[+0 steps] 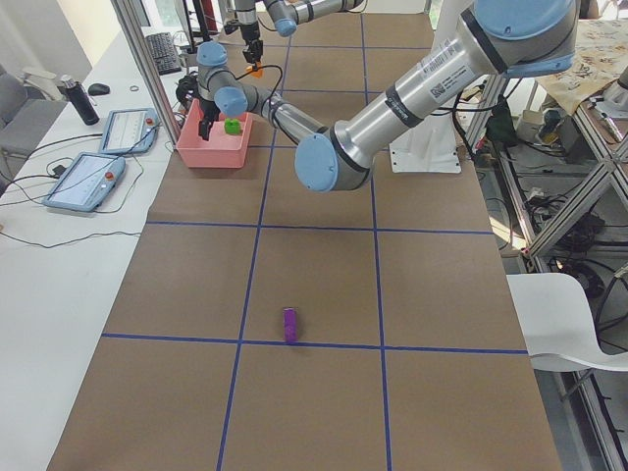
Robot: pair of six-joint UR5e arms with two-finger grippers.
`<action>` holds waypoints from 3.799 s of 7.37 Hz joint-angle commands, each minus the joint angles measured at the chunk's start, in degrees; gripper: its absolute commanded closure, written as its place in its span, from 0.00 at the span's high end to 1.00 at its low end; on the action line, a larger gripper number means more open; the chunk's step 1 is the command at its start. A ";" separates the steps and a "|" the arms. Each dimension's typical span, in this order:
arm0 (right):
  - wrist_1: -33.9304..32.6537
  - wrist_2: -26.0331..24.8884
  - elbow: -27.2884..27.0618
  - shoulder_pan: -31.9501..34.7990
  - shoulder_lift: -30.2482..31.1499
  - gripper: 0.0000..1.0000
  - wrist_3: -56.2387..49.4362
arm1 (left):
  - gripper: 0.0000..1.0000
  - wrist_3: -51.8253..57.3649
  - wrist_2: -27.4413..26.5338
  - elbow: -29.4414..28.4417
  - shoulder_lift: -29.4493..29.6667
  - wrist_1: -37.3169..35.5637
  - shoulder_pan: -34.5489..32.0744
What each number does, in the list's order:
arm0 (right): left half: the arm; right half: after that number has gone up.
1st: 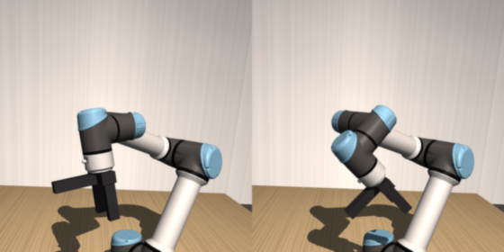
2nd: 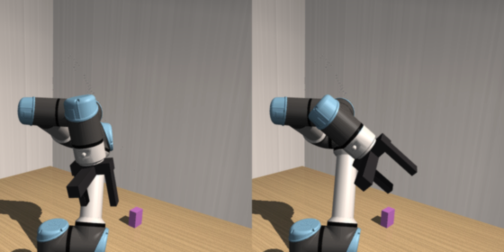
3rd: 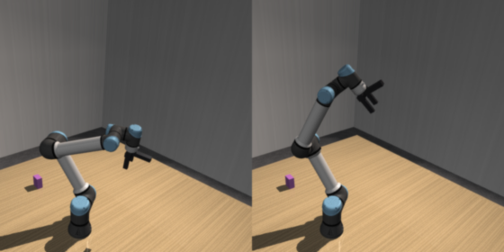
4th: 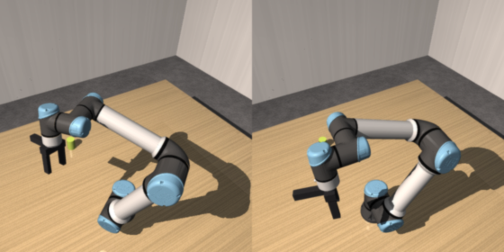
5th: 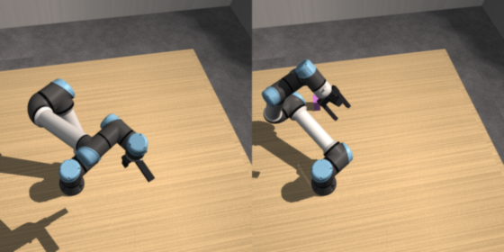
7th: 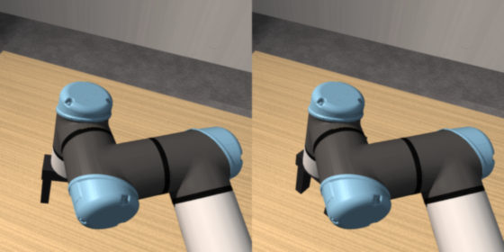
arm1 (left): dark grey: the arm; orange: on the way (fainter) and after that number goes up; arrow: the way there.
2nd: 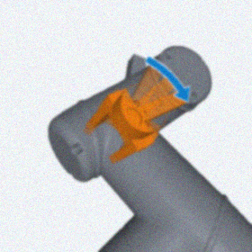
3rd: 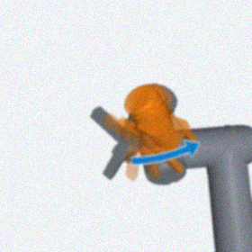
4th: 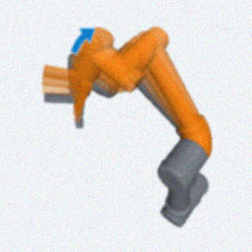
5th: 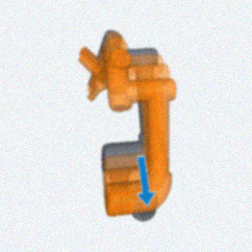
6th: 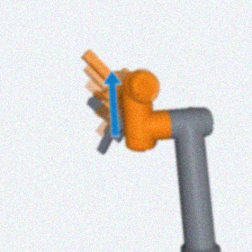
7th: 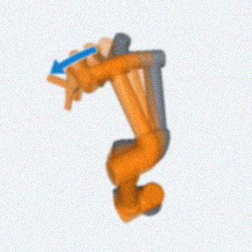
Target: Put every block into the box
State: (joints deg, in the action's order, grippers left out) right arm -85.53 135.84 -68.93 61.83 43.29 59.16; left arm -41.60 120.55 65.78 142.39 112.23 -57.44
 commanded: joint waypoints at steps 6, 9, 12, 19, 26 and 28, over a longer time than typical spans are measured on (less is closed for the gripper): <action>23.57 -19.82 24.99 -11.64 -19.56 0.99 24.07 | 0.99 58.93 4.16 20.19 -47.08 -0.26 -9.80; 24.54 -19.82 24.64 -12.00 -19.74 1.00 24.07 | 0.99 73.94 3.03 22.03 -54.66 -0.17 -9.19; 24.71 -19.82 24.11 -11.74 -19.65 1.00 23.89 | 0.99 79.22 -0.85 21.33 -57.40 -0.08 -6.38; 24.45 -19.04 21.57 -6.91 -15.71 1.00 20.05 | 0.00 76.95 -3.13 19.65 -53.11 -0.60 -3.47; 27.50 -18.48 15.05 -6.09 2.32 1.00 3.24 | 0.00 38.25 5.99 21.51 -20.19 -25.37 -4.61; 28.49 -20.17 16.11 -7.60 1.71 1.00 3.15 | 0.00 30.03 7.15 19.39 -11.54 -29.08 -4.35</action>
State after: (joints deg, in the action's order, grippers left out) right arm -57.64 116.63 -53.39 55.24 45.28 62.43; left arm -6.60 126.97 86.13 126.27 84.88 -62.00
